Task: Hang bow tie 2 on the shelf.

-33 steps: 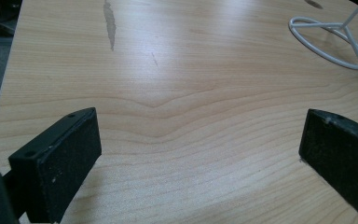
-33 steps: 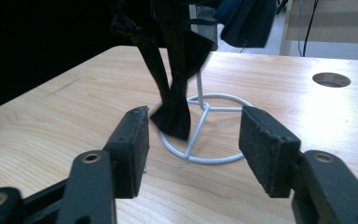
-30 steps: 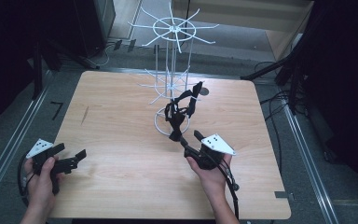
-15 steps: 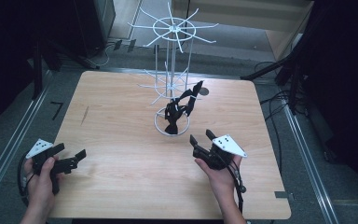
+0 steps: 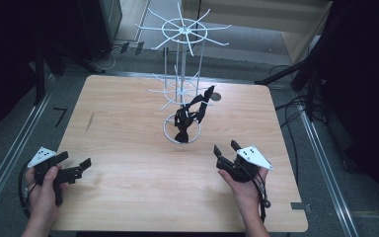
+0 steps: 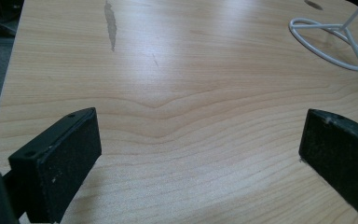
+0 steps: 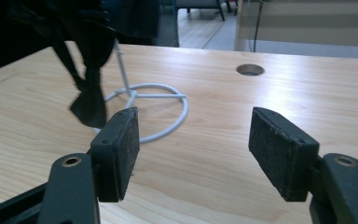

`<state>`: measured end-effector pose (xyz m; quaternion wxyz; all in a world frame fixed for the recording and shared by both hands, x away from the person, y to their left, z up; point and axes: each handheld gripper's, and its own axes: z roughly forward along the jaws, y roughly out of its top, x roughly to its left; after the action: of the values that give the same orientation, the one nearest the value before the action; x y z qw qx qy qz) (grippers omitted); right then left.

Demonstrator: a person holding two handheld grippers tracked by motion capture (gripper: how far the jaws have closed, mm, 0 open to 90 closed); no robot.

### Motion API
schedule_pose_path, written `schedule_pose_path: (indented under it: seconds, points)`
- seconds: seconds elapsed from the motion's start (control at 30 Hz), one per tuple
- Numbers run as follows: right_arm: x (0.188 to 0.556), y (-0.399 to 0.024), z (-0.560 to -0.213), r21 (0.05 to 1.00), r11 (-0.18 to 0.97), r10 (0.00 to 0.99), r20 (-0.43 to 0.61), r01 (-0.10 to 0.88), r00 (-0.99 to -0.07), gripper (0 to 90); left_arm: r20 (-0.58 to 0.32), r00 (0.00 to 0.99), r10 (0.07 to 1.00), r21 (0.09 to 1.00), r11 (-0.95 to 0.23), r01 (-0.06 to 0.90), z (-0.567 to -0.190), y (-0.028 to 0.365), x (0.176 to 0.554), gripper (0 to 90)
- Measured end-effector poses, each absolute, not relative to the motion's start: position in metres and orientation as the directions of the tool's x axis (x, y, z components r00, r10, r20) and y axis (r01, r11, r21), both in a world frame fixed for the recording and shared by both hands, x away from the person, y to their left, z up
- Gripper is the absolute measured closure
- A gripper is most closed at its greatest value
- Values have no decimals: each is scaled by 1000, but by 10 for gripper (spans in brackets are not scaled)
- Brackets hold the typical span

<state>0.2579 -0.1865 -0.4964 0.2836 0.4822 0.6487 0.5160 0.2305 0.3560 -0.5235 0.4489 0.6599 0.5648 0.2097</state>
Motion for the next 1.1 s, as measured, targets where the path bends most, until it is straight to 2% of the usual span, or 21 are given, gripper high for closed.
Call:
schedule_pose_path:
  seconds: [0.63, 1.1]
  points:
    - [248, -243, -510, 934, 19, 957, 86, 357, -276, 337, -229, 274, 934, 828, 39, 559, -523, 356, 230, 0]
    - [238, -279, -518, 917, -9, 972, 101, 398, -210, 283, -225, 272, 935, 830, 38, 557, -523, 355, 230, 0]
